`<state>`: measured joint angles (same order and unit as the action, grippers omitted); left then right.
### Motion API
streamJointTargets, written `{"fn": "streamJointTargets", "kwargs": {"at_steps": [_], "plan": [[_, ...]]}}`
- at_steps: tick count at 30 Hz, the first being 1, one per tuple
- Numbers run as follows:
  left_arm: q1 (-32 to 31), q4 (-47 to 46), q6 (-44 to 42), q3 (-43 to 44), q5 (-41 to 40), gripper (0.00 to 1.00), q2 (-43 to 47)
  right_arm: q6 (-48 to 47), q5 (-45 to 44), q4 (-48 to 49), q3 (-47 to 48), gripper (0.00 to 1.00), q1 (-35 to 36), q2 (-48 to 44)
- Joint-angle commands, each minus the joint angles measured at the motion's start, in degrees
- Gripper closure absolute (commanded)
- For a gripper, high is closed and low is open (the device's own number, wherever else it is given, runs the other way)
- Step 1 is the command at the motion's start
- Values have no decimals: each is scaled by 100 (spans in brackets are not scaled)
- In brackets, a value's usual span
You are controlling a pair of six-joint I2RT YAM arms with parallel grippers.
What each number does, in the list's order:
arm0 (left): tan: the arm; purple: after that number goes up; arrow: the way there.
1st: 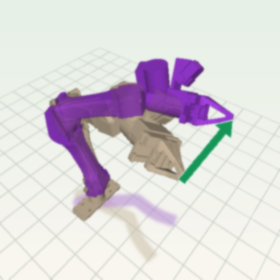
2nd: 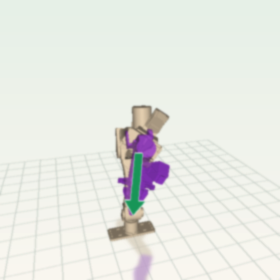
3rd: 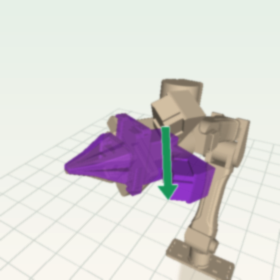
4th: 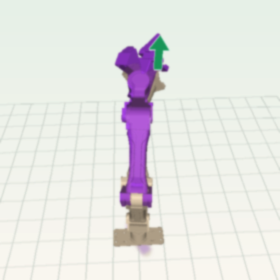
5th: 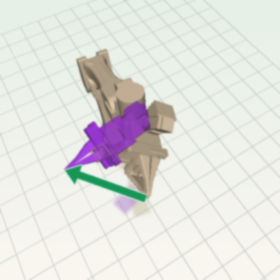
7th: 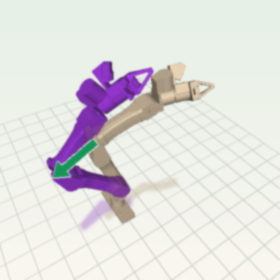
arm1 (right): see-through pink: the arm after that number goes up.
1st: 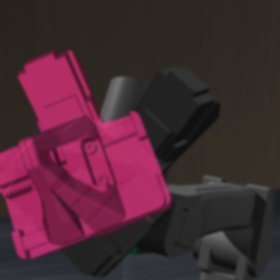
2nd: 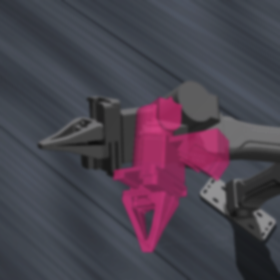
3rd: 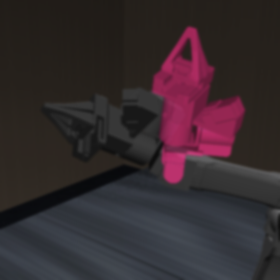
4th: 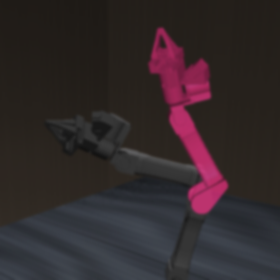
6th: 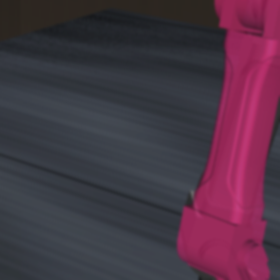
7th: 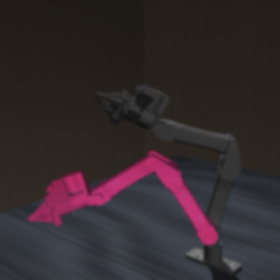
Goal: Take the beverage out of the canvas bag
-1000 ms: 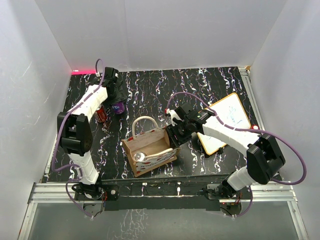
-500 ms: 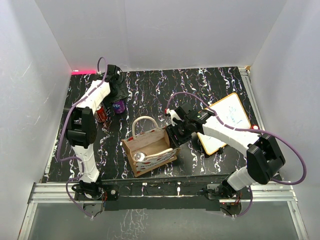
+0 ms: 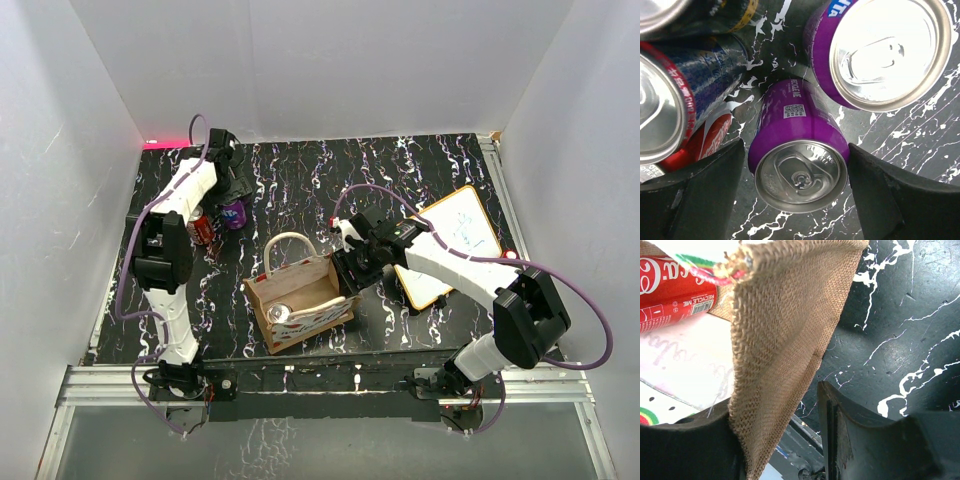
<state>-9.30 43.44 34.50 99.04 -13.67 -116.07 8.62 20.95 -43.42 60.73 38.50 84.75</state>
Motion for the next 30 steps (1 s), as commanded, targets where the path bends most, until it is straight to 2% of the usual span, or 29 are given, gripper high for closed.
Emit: {"fn": "streamJointTargets", "kwargs": {"at_steps": [1, 3, 9, 14, 20, 25, 30], "plan": [[49, 242, 18, 287, 239, 16, 518, -126, -31, 225, 150, 50, -48, 10], [51, 231, -20, 275, 492, 11, 706, -125, -10, 244, 149, 50, -50, 35], [53, 187, 14, -62, 1550, 9, 1503, -81, 175, 340, 165, 50, -49, 132], [-33, 64, 265, -1381, 2477, 18, 2744, -65, 277, 373, 193, 50, -51, 235], [-265, -507, 1000, -3054, 3070, 19, 4845, 9, 376, 454, 134, 50, -48, 310], [-998, -722, 1285, -3671, 2891, 24, 5962, 94, 480, 518, 110, 50, -51, 375], [-1913, -292, 944, -3582, 2532, 29, 6041, 169, 516, 534, 113, 50, -48, 370]]}}
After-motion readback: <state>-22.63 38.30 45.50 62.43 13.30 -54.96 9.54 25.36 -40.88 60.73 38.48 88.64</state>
